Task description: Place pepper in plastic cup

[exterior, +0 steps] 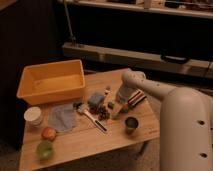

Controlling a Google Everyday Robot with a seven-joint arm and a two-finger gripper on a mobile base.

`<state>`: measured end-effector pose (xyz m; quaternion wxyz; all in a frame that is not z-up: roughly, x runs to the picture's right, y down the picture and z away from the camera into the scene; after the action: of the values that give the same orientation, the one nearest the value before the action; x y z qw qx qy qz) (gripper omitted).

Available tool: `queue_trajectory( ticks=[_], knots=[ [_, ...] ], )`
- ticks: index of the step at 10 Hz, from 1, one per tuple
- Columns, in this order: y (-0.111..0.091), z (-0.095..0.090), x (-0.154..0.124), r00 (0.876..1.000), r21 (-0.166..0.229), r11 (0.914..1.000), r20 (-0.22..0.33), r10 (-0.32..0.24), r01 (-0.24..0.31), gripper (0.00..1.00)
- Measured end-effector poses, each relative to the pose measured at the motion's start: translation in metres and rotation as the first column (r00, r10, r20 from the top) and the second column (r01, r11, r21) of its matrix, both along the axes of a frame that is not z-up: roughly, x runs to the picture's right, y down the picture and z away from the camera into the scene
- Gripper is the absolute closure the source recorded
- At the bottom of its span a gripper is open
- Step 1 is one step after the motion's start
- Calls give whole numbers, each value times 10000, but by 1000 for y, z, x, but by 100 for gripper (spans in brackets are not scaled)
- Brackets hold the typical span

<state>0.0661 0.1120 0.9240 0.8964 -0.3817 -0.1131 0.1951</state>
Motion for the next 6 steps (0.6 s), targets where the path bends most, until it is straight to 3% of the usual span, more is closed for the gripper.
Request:
queue_trajectory(
  ticks=[1, 2, 4, 6],
  knots=[
    [1, 1, 0, 10000, -41, 10000, 29, 0, 0, 34],
    [1, 0, 0, 10000, -60, 10000, 15, -2, 2, 47],
    [-1, -1, 1, 10000, -60, 10000, -2, 4, -4, 59],
    [-2, -3, 1, 10000, -75, 10000, 6, -24, 24, 61]
  ],
)
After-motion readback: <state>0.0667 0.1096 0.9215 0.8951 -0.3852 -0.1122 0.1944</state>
